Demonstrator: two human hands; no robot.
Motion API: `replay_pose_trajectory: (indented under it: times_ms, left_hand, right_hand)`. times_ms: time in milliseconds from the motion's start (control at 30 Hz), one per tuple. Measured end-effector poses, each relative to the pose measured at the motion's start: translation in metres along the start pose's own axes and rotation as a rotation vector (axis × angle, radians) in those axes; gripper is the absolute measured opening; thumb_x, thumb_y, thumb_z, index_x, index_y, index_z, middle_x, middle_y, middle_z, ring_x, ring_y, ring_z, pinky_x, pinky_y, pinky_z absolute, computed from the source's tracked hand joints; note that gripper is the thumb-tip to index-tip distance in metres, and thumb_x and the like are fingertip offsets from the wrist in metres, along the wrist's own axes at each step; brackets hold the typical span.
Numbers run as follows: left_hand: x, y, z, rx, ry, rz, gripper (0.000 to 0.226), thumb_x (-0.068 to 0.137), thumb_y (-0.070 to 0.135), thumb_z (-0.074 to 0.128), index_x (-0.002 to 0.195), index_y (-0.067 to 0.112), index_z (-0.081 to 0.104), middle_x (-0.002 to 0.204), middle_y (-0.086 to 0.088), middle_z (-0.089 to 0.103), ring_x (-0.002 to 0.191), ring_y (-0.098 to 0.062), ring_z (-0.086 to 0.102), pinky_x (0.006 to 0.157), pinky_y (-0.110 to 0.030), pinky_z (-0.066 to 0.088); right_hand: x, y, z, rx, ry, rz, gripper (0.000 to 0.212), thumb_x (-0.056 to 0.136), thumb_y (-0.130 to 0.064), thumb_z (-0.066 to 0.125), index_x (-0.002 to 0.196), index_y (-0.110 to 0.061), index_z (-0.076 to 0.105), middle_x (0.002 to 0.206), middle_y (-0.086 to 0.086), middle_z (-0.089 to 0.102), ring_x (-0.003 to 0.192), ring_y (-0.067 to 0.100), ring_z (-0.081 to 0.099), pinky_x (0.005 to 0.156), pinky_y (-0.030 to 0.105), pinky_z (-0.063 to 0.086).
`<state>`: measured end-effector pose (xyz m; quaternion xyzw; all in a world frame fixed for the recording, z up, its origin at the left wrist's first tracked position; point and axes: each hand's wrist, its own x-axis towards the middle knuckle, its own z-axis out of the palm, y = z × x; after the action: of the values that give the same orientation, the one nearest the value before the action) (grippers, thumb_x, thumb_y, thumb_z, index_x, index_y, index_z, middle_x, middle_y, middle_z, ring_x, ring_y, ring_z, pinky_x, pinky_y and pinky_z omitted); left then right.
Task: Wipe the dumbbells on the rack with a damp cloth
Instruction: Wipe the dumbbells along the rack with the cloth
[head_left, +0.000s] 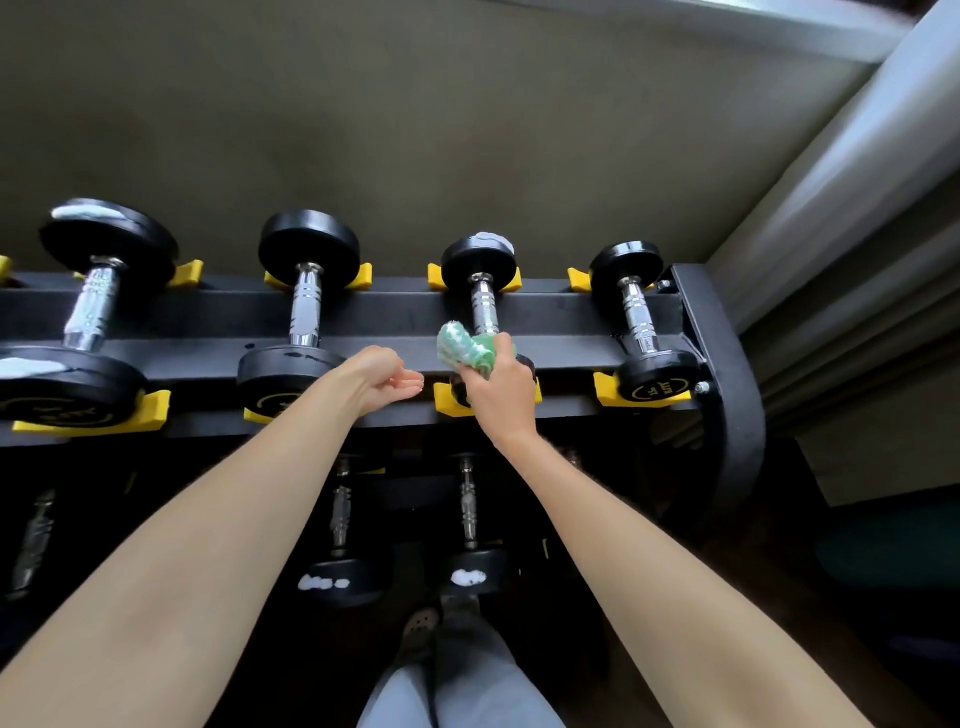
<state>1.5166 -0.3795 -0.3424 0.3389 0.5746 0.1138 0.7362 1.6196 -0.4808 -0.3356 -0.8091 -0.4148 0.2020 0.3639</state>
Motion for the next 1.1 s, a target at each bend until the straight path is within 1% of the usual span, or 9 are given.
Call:
replay_pose_trajectory:
  times_ms: [133, 267, 400, 533, 633, 733, 867, 933, 1100]
  left_hand:
    - [-0.002, 0.005, -0.004, 0.067, 0.07, 0.015, 0.05, 0.093, -0.016, 0.024, 0.142, -0.009, 0.023, 0.136, -0.031, 0.042, 0.12, -0.033, 0.051, 0.089, -0.033, 0.049]
    - [-0.007, 0.013, -0.01, 0.163, 0.1, 0.053, 0.049, 0.093, -0.016, 0.022, 0.141, -0.008, 0.026, 0.132, -0.032, 0.043, 0.073, -0.021, 0.05, 0.065, -0.027, 0.045]
    - [-0.013, 0.021, -0.017, 0.185, 0.1, 0.038, 0.047, 0.094, -0.015, 0.021, 0.141, -0.01, 0.024, 0.124, -0.032, 0.049, 0.08, -0.023, 0.054, 0.078, -0.03, 0.047]
    - [-0.016, 0.031, -0.021, 0.188, 0.068, 0.043, 0.045, 0.094, -0.013, 0.023, 0.138, -0.006, 0.032, 0.134, -0.029, 0.044, 0.077, -0.02, 0.055, 0.077, -0.031, 0.049]
    - [-0.018, 0.037, -0.015, 0.214, -0.021, 0.021, 0.038, 0.097, -0.006, 0.03, 0.133, -0.004, 0.042, 0.132, -0.026, 0.049, 0.107, -0.03, 0.057, 0.089, -0.035, 0.048]
    - [-0.027, 0.043, -0.002, 0.208, -0.14, 0.009, 0.028, 0.1, 0.013, 0.04, 0.122, 0.0, 0.052, 0.124, -0.022, 0.057, 0.1, -0.028, 0.061, 0.083, -0.036, 0.051]
    - [-0.029, 0.054, 0.008, 0.089, -0.29, -0.019, 0.045, 0.1, 0.039, 0.036, 0.113, 0.0, 0.055, 0.107, -0.019, 0.065, 0.09, -0.028, 0.067, 0.074, -0.036, 0.058]
    - [-0.03, 0.06, 0.012, 0.115, -0.297, 0.004, 0.038, 0.099, 0.035, 0.041, 0.11, 0.002, 0.056, 0.102, -0.016, 0.066, 0.085, -0.026, 0.068, 0.07, -0.033, 0.059]
    - [-0.025, 0.072, 0.028, 0.24, -0.166, 0.117, 0.019, 0.093, 0.011, 0.055, 0.11, 0.004, 0.059, 0.102, -0.014, 0.067, 0.082, -0.02, 0.066, 0.069, -0.028, 0.059]
  right_hand:
    - [-0.001, -0.004, 0.007, 0.027, -0.084, 0.026, 0.029, 0.089, -0.018, 0.055, 0.115, -0.006, 0.048, 0.095, 0.016, 0.064, 0.088, 0.031, 0.059, 0.075, 0.04, 0.048]
    - [0.01, -0.011, 0.005, 0.019, -0.187, 0.154, 0.03, 0.087, -0.024, 0.053, 0.113, -0.008, 0.05, 0.105, 0.015, 0.062, 0.097, 0.031, 0.058, 0.087, 0.047, 0.048]
    - [0.006, -0.005, 0.005, 0.078, -0.354, 0.294, 0.015, 0.085, -0.019, 0.058, 0.097, -0.01, 0.058, 0.104, 0.012, 0.064, 0.09, 0.023, 0.058, 0.085, 0.039, 0.048]
    - [0.01, -0.007, -0.01, 0.655, -0.372, 0.543, 0.008, 0.089, -0.011, 0.055, 0.081, -0.011, 0.058, 0.086, 0.011, 0.066, 0.072, 0.019, 0.06, 0.071, 0.031, 0.051]
    - [0.021, -0.016, -0.026, 0.935, -0.415, 0.604, 0.01, 0.092, -0.014, 0.051, 0.097, -0.008, 0.058, 0.09, 0.009, 0.067, 0.08, 0.022, 0.065, 0.076, 0.037, 0.053]
    - [0.032, -0.021, -0.034, 1.145, -0.435, 0.575, 0.024, 0.095, -0.017, 0.044, 0.112, -0.005, 0.055, 0.102, 0.014, 0.066, 0.091, 0.024, 0.064, 0.078, 0.037, 0.053]
    - [0.047, -0.013, -0.045, 1.298, -0.398, 0.563, 0.033, 0.094, -0.022, 0.035, 0.114, -0.004, 0.055, 0.12, 0.02, 0.059, 0.108, 0.03, 0.057, 0.091, 0.042, 0.047]
    - [0.054, -0.005, -0.049, 1.367, -0.369, 0.582, 0.04, 0.094, -0.024, 0.035, 0.123, -0.003, 0.052, 0.126, 0.021, 0.056, 0.11, 0.031, 0.055, 0.092, 0.044, 0.047]
    - [0.068, 0.009, -0.057, 1.342, -0.262, 0.62, 0.038, 0.096, -0.016, 0.037, 0.131, -0.004, 0.044, 0.119, 0.018, 0.057, 0.09, 0.028, 0.06, 0.072, 0.039, 0.052]
